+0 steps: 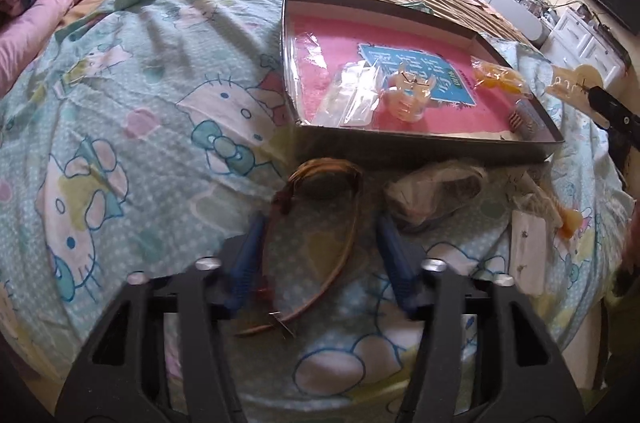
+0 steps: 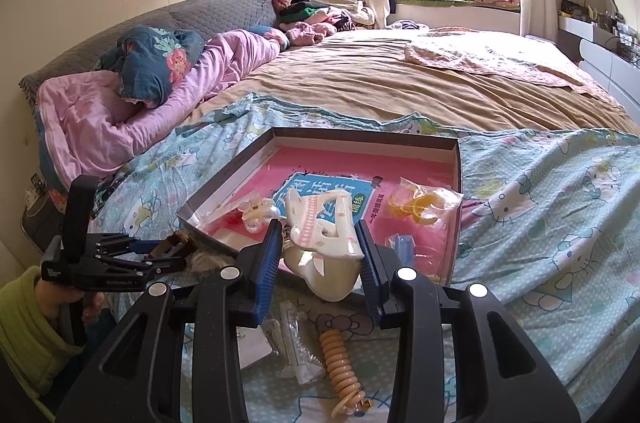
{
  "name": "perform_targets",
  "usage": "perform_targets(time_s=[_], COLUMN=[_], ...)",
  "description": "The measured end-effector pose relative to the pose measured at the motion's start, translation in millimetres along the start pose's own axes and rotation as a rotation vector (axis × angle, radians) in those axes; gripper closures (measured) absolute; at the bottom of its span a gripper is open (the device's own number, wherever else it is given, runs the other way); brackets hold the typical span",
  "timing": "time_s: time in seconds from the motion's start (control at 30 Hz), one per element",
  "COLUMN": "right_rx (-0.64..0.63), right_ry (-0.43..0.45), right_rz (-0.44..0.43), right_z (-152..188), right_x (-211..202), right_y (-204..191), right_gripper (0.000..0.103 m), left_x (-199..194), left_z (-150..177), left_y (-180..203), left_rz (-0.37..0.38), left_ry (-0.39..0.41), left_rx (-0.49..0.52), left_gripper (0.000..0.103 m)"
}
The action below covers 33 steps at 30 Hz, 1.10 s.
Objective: Organize jewelry
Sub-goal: 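Lower the brown watch into the tray with the left tool while the right lowers the claw clip in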
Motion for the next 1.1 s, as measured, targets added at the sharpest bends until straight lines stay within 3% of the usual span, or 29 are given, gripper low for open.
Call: perform_targets(time_s=[0.2,0.47,0.83,1.1], right_rx=[0.006,0.007,0.029,0.029], right_ry=[0.009,0.042,0.017,-0.046], right_rz=[-0.003,0.017,0.062,0.06], right_z=[-5,-21,-28,-16], right_x=[3,-1,27,53], right_y=[2,17,45,44], right_gripper=[0.068,0.068,0.068,0.068], left_x=[-10,-53,-11,16], left_z=[-2,-33,-83,-98], left_y=[5,16,26,34], left_rz=[-0.003,0.019,0.005,0.002], left_ry=[0.025,0.14,0.131,0.126], left_rx=[0.013,0.018,0.011,0.022], left_gripper=[0.083,0.083,0.083,0.083])
Point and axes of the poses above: each gripper's, at about its wrist camera, not at the fingertips, and x roughly the way its jaws point, y to its right, z to its underside, the point moved 10 cm from there along x, roughly the way its jaws point, and after that the axes turned 2 degrees about -z, right-handed, at the moved point
